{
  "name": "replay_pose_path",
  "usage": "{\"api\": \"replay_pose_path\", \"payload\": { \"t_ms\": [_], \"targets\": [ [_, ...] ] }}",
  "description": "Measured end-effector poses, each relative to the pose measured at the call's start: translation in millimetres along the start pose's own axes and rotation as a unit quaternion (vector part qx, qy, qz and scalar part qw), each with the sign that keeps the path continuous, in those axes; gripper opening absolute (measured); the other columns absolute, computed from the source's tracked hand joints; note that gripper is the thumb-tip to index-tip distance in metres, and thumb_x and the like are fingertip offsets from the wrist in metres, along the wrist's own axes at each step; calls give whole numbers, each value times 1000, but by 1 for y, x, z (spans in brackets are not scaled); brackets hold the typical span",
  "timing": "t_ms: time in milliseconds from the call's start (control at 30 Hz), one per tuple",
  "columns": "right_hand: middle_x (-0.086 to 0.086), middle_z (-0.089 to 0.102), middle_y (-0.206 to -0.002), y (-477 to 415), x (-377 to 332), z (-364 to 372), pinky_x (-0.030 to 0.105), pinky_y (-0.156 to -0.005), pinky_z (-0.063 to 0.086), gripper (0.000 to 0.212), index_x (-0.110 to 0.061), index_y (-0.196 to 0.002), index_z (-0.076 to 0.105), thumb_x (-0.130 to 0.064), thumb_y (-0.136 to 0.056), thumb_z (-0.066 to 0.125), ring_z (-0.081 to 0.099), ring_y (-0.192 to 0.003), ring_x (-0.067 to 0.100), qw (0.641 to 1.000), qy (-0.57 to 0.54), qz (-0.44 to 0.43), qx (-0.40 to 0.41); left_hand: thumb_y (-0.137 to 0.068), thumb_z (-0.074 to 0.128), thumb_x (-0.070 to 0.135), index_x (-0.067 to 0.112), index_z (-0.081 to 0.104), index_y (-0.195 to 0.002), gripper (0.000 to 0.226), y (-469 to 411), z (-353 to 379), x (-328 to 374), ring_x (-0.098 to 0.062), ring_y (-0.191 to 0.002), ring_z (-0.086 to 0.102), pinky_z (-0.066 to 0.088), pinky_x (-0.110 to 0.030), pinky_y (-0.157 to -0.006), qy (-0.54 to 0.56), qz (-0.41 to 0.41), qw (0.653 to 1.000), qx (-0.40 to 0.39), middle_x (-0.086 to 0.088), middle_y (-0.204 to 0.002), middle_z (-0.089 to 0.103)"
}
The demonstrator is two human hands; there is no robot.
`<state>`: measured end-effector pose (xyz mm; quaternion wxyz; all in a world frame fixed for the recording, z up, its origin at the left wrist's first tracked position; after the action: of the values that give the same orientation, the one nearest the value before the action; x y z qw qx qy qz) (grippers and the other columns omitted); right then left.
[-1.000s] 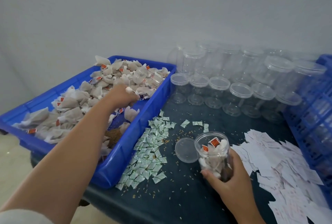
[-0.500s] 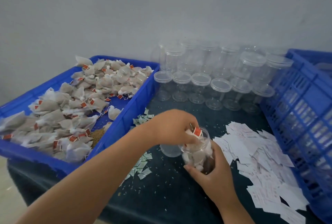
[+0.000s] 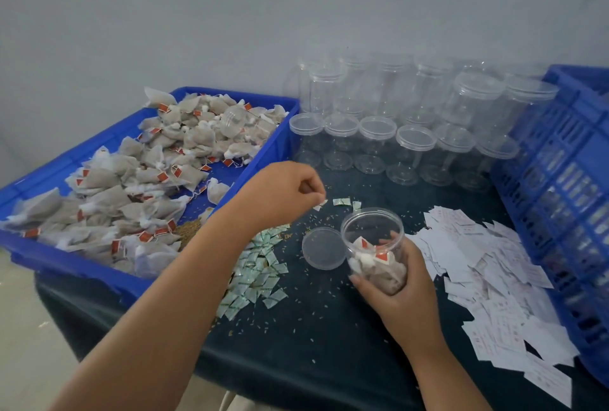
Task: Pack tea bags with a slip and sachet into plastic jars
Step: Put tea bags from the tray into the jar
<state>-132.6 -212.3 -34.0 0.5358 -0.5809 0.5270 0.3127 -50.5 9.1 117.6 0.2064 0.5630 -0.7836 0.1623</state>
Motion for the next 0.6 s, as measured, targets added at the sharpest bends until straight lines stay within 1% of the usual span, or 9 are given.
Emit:
{"api": "replay_pose_path", "payload": {
  "t_ms": [33,100,167,233,333,433,467,533,600],
  "targets": [
    [-16,74,-123,0,1,-1,28,-87,63,78,-41,-132,59,-59,-65,93,74,-109,7,1000,-1,3,7,-97,69,26,23,77,-102,10,2,4,-16,-10,-97,70,56,-32,-84,-101,-43,993,-43,8,-101,75],
    [-17,74,-122,-1,3,-1,32,-88,63,77,-41,-131,60,-60,-64,92,74,-109,6,1000,-3,7,12,-95,68,24,16,74,-115,22,13,27,-45,-23,-106,68,56,-38,-88,-246,-102,950,-164,-4,-115,73],
    [-17,74,-123,-1,4,0,33,-89,61,75,-44,-131,60,-58,-65,93,74,-110,6,1000,-12,9,9,-93,71,30,19,70,-120,30,26,51,-62,-24,-107,66,58,-39,-89,-274,-121,930,-214,-4,-118,70],
    [-15,74,-125,-1,3,2,35,-91,60,75,-45,-132,60,-55,-66,94,74,-112,8,1000,-22,10,5,-91,72,36,25,69,-115,27,32,67,-74,-20,-101,65,58,-37,-82,-249,-125,939,-199,2,-113,69],
    [-16,74,-127,-1,2,4,32,-91,58,74,-47,-132,59,-53,-67,93,73,-114,6,1000,-25,12,-4,-93,72,44,38,69,-100,10,34,76,-88,-8,-85,63,50,-29,-65,-190,-132,962,-143,12,-102,66],
    [-17,73,-129,-1,3,4,32,-93,57,75,-47,-133,59,-54,-66,93,73,-115,6,1000,-25,17,-5,-96,71,42,39,63,-88,12,33,77,-95,-5,-84,63,55,-29,-69,-119,-135,981,-74,15,-101,63],
    [-17,73,-129,0,4,4,32,-93,57,77,-47,-134,59,-54,-66,93,73,-115,6,999,-25,19,-6,-96,70,39,37,61,-85,14,32,77,-96,-4,-82,63,54,-28,-66,-102,-139,984,-49,16,-98,64],
    [-17,73,-130,0,4,4,33,-94,58,78,-47,-135,58,-54,-65,94,72,-116,6,999,-26,23,-9,-96,69,33,35,59,-84,16,30,75,-95,-3,-78,63,52,-27,-63,-76,-141,987,-8,17,-89,65],
    [-17,73,-130,0,5,3,33,-95,58,78,-46,-134,59,-53,-65,95,72,-117,6,999,-28,24,-11,-94,69,27,34,61,-87,12,29,73,-92,-2,-81,64,55,-28,-69,-41,-137,990,16,18,-87,67]
  ]
}}
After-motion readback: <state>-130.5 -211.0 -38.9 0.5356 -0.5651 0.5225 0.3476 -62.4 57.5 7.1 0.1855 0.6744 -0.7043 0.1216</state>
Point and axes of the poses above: each hand's wrist, its own y-axis away from the middle knuckle, its own z-axis out of the palm, x = y × z, the point moved 3 cm from there along -y, towards the middle knuckle
